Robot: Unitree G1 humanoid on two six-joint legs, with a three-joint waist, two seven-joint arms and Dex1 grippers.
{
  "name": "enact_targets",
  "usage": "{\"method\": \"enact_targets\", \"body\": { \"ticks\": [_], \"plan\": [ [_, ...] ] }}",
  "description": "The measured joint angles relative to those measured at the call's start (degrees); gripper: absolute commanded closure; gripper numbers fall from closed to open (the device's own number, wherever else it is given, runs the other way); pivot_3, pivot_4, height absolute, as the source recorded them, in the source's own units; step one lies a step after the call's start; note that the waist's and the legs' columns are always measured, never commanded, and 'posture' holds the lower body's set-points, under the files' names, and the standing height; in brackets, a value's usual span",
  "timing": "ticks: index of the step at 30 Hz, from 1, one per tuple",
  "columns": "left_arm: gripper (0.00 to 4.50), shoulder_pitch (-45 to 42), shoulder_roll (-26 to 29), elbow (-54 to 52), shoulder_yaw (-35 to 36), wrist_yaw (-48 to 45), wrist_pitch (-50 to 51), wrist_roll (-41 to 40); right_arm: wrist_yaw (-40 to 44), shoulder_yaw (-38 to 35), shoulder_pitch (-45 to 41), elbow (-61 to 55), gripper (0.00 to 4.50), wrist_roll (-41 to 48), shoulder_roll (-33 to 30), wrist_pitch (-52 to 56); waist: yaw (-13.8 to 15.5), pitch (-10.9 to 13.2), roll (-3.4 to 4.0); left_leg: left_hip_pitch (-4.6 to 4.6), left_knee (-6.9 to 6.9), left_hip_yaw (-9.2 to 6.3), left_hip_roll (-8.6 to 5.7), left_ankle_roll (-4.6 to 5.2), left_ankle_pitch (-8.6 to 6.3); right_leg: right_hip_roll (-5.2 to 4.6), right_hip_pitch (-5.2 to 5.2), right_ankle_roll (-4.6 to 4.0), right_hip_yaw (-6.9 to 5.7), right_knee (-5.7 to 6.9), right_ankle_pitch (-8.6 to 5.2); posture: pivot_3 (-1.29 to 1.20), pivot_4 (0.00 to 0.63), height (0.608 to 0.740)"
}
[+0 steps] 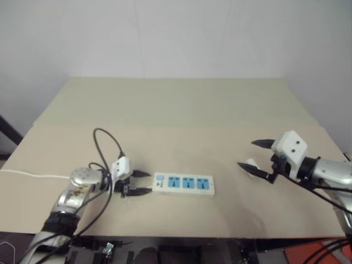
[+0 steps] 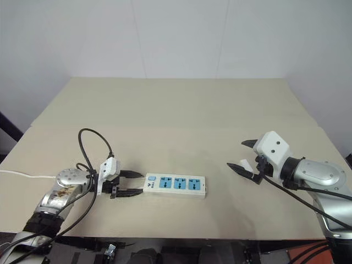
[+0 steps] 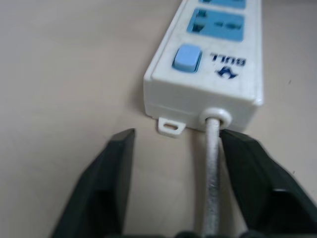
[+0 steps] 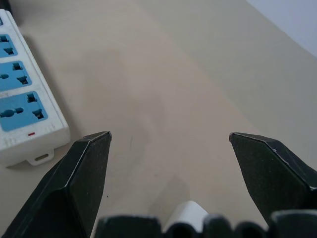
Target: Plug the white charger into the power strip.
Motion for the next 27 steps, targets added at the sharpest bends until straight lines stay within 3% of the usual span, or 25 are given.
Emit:
{"method": "enact_targets", "body": {
  "ticks": [2,6,13,18,27],
  "plan": [
    [0.05,1.0,3.1,-1.8,1.0,-3.4,1.6,-2.6,0.0,-0.2,0.9,-0.2,0.00,0.0,0.0,0.0,-0.2,0.0,0.00,-0.02,-0.02,0.01,0.01,0.02,-0.01,0.00,0.00,0.00,0.00,0.01,0.00,0.00,0.150,0.740],
    [0.05,0.7,5.4,-1.9,4.2,-7.2,1.4,-5.5,-0.1,-0.7,1.7,-0.9,0.00,0.0,0.0,0.0,-0.6,0.0,0.01,0.09,-0.01,0.05,-0.03,0.02,-0.01,-0.05,0.08,0.02,0.04,-0.09,-0.02,0.00,0.150,0.740],
    [0.05,-5.8,-6.9,8.1,0.0,-8.5,-6.5,-3.7,-0.3,-0.7,0.4,-1.6,0.00,0.3,0.0,1.0,-0.1,0.0,-0.02,0.06,0.04,0.00,-0.05,0.01,-0.01,0.01,0.09,0.00,-0.01,-0.04,0.00,0.00,0.150,0.740],
    [0.05,-8.6,-10.2,13.6,-2.9,-10.8,-9.3,-1.6,-0.2,-2.0,0.9,-2.7,0.00,2.0,-0.2,2.4,-0.8,0.0,-0.02,0.01,0.03,0.02,-0.04,0.04,-0.02,0.01,0.06,0.01,0.03,-0.02,0.00,0.00,0.150,0.740],
    [0.05,-11.6,-10.5,22.4,-4.1,-13.5,-13.9,1.4,-0.2,-3.2,2.0,-5.5,0.00,2.4,-0.8,3.8,-0.7,0.0,-0.02,0.06,0.03,0.02,-0.04,0.04,-0.02,0.02,0.07,0.02,0.03,-0.06,-0.01,0.00,0.150,0.740]
  ]
}}
